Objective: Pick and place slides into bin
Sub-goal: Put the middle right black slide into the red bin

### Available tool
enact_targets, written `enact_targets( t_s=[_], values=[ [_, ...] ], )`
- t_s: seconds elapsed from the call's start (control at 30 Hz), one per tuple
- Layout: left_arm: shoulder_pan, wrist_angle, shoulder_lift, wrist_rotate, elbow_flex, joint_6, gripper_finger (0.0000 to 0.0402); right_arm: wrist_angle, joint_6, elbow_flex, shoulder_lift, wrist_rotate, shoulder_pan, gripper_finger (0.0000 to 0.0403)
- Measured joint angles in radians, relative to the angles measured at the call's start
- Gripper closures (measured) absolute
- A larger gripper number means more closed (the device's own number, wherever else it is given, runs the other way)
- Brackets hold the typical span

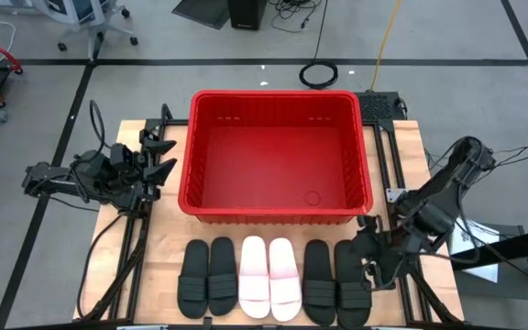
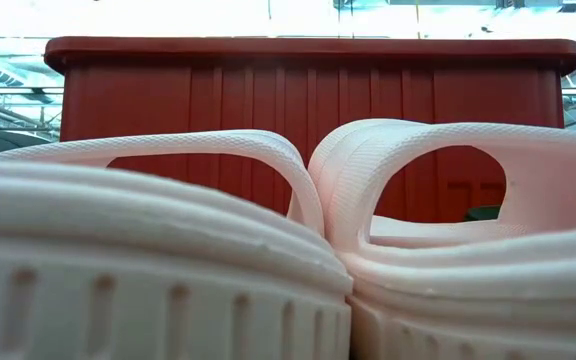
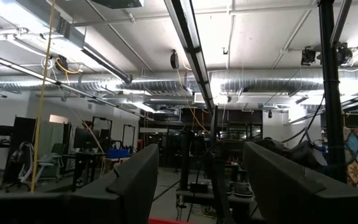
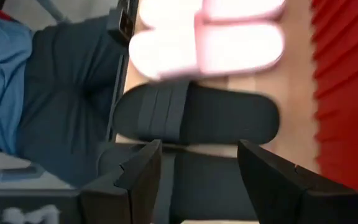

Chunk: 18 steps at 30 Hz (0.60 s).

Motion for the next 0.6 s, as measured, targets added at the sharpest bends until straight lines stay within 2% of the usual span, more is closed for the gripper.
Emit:
enact_targets(
  t_s=[0.37,0.6],
  values=[
    [0.0,0.0,0.0,0.0,0.0,0.005,0.016,0.273,0.047,-0.239,-0.036,-0.087,0.0,0.0202],
    [0.0,0.002,0.0,0.0,0.0,0.018,0.016,0.446,0.147,-0.387,-0.067,-0.165,0.0,0.0202]
  ],
)
